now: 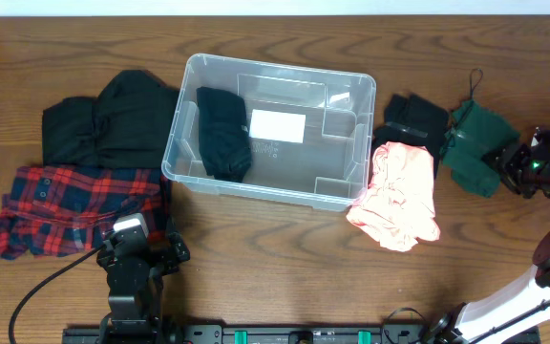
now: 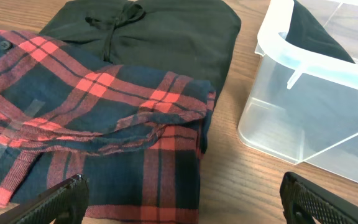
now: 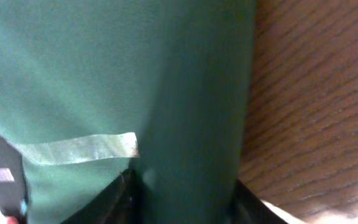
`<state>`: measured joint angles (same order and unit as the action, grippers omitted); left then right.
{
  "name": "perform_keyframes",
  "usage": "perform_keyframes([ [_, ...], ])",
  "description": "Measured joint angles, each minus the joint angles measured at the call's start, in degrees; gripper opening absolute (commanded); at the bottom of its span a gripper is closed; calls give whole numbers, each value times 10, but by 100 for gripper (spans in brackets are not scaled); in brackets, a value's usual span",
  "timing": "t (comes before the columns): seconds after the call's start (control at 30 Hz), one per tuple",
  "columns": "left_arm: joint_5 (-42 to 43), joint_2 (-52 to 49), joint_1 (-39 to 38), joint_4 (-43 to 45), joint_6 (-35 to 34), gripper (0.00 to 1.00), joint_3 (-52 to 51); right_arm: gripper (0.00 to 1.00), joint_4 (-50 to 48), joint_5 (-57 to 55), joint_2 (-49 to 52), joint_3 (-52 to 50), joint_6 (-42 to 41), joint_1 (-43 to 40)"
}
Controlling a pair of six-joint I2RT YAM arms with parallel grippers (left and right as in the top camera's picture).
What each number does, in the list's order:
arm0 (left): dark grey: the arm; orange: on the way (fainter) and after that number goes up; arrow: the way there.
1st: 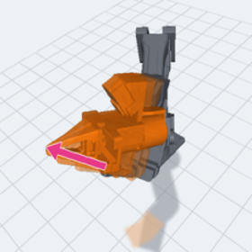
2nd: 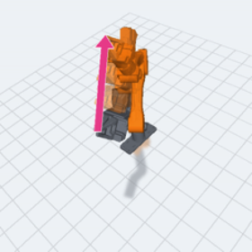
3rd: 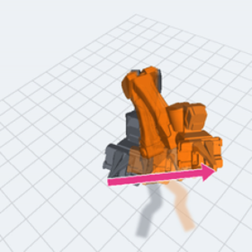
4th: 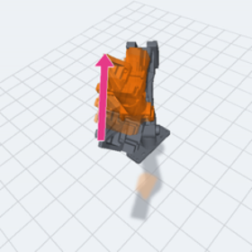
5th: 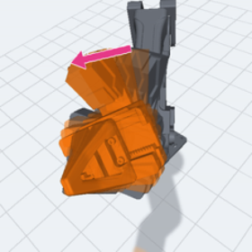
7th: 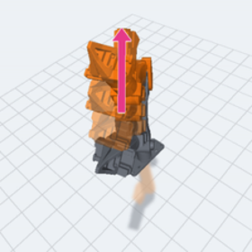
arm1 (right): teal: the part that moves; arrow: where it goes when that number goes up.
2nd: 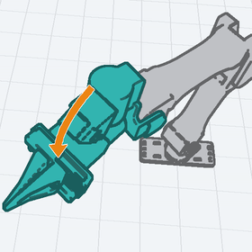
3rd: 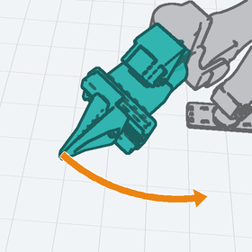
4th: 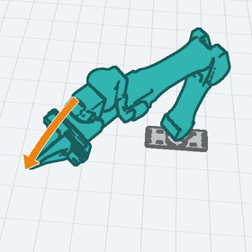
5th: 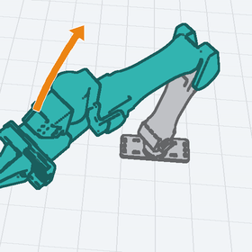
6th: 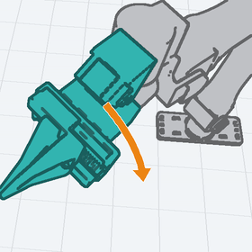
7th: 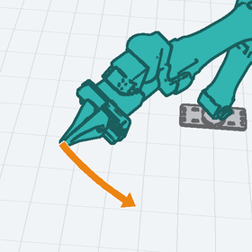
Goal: Pack container
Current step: 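Withdraw the right gripper and reach to the dark green garment, then grasp the green garment, lift it into the bin and release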
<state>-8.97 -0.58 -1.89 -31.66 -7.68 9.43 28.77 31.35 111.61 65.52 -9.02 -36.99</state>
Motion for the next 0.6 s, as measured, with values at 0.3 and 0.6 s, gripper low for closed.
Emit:
perform_keyframes([
  [0.3, 0, 0, 0, 0, 0, 98, 0, 10, 52, 37, -66, -7, -2, 5],
  [0.6, 0, 0, 0, 0, 0, 98, 0, 6, 63, 88, -378, -7, -27, 160],
])
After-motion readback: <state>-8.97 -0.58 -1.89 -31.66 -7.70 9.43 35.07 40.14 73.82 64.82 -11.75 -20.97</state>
